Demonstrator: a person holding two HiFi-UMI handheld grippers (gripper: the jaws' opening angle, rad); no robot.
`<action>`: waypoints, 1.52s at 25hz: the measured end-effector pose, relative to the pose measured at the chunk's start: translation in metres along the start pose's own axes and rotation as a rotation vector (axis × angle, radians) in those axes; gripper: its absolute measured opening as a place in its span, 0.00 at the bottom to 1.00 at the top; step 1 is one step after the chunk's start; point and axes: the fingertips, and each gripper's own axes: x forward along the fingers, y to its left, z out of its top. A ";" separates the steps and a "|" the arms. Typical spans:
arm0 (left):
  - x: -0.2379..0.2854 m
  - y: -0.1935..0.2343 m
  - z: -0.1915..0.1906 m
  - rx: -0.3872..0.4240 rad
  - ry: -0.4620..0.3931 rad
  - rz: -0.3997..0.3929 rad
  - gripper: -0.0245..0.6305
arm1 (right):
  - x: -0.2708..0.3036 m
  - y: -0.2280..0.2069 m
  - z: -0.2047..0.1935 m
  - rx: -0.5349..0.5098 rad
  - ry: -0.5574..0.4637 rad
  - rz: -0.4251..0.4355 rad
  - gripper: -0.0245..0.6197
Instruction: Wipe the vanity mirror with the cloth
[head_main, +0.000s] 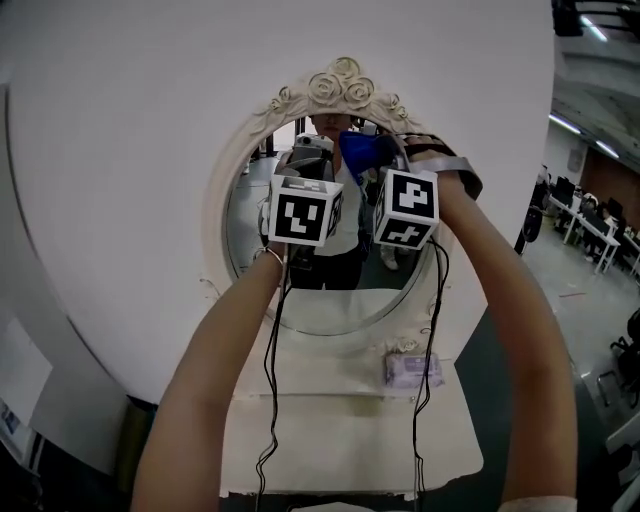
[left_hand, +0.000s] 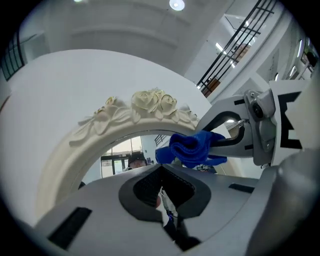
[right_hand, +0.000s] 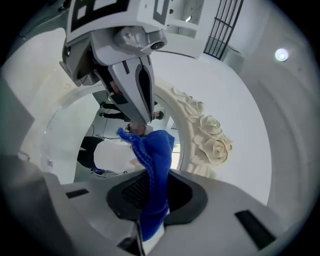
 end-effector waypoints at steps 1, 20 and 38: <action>0.002 -0.001 0.005 0.000 0.000 0.003 0.04 | 0.002 -0.002 -0.003 -0.009 0.007 -0.002 0.14; 0.015 -0.030 -0.060 -0.064 0.075 -0.044 0.04 | 0.003 0.026 -0.026 -0.062 0.038 0.011 0.14; -0.008 -0.095 -0.182 -0.084 0.259 -0.107 0.04 | -0.011 0.162 -0.048 0.061 0.077 0.162 0.14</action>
